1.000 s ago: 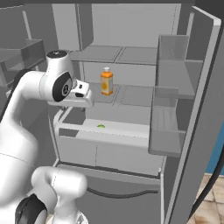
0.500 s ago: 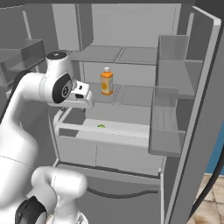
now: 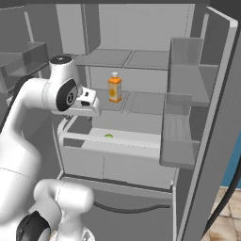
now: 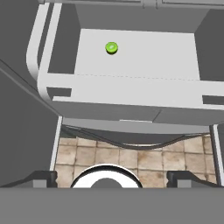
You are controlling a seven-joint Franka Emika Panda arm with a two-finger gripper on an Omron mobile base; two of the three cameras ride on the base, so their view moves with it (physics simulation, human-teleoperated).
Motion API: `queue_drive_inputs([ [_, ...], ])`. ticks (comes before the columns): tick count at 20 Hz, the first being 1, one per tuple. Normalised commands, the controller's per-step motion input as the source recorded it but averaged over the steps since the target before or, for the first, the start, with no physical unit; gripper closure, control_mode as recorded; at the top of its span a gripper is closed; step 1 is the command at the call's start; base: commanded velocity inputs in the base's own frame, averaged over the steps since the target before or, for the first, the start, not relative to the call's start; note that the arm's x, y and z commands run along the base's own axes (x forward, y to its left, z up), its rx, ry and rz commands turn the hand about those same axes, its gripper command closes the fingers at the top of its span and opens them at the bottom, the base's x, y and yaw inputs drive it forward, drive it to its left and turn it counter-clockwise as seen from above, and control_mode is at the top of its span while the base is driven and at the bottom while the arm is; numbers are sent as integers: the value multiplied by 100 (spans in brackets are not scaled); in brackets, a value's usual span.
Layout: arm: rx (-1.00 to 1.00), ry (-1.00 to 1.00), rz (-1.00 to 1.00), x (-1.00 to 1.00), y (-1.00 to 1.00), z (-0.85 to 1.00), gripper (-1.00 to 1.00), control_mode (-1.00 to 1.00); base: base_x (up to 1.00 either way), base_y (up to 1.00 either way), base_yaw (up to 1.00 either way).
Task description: Fully open the fridge drawer.
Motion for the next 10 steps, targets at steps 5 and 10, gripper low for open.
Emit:
queue_drive_inputs([
  [5, 0, 0, 0, 0, 0, 0, -100, 100, -28, -5, 0],
  [10, 0, 0, 0, 0, 0, 0, -100, 100, -33, -13, 0],
])
